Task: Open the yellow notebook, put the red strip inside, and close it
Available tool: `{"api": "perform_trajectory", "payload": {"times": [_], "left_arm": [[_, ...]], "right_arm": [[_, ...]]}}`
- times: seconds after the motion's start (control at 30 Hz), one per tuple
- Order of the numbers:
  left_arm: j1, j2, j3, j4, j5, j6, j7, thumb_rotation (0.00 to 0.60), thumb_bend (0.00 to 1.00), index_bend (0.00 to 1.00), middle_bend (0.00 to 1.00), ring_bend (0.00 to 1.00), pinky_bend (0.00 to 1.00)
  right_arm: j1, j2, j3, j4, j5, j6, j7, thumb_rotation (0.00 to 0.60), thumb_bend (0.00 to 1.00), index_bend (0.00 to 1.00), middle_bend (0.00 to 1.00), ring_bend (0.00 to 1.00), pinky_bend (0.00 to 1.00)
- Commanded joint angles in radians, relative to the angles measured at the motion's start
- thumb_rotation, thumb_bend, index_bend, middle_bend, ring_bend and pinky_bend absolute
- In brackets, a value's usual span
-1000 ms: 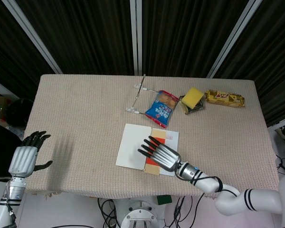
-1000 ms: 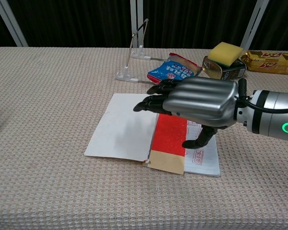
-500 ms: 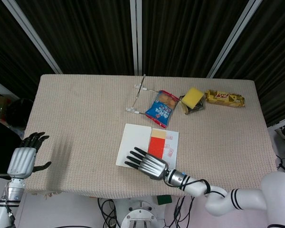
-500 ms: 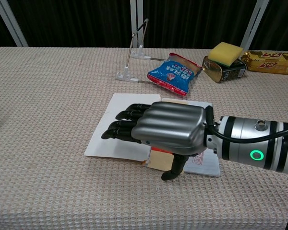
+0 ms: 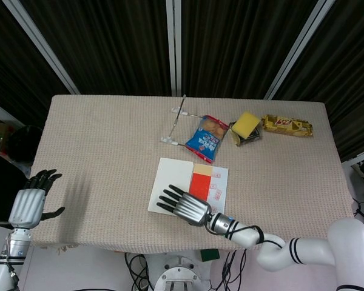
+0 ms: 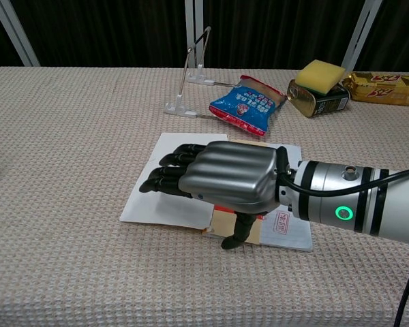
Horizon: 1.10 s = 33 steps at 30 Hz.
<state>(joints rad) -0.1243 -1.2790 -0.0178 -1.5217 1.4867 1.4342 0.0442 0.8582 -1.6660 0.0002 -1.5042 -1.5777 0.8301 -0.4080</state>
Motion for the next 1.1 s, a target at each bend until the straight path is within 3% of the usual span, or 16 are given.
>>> {"api": "perform_trajectory", "payload": {"times": [0.03, 0.23, 0.4, 0.63, 1.1], "left_arm": [[0.0, 0.0, 0.0, 0.0, 0.0, -0.001, 0.0, 0.6, 0.05, 0.19, 0.13, 0.11, 0.2], [0.002, 0.0, 0.0, 0.002, 0.001, 0.003, -0.003, 0.6, 0.05, 0.19, 0.13, 0.11, 0.2], [0.002, -0.004, -0.002, 0.005, 0.003, 0.003, -0.006, 0.6, 0.05, 0.19, 0.13, 0.11, 0.2], [-0.005, -0.009, -0.002, 0.004, 0.006, -0.006, -0.001, 0.6, 0.05, 0.19, 0.13, 0.11, 0.2], [-0.003, -0.011, -0.004, 0.011, -0.005, -0.01, -0.006, 0.6, 0.05, 0.19, 0.13, 0.11, 0.2]], "right_arm": [[-0.004, 0.012, -0.006, -0.014, -0.03, 0.03, 0.023, 0.6, 0.0, 0.06, 0.03, 0.0, 0.0], [-0.047, 0.105, -0.014, -0.037, -0.048, 0.114, 0.042, 0.6, 0.0, 0.06, 0.04, 0.0, 0.0], [-0.077, 0.159, -0.024, -0.012, 0.0, 0.105, 0.038, 0.6, 0.0, 0.06, 0.04, 0.0, 0.0], [-0.082, 0.126, -0.027, 0.062, 0.008, 0.088, 0.049, 0.6, 0.0, 0.06, 0.04, 0.0, 0.0], [-0.033, 0.046, 0.018, 0.146, 0.006, 0.048, 0.065, 0.6, 0.0, 0.06, 0.04, 0.0, 0.0]]}}
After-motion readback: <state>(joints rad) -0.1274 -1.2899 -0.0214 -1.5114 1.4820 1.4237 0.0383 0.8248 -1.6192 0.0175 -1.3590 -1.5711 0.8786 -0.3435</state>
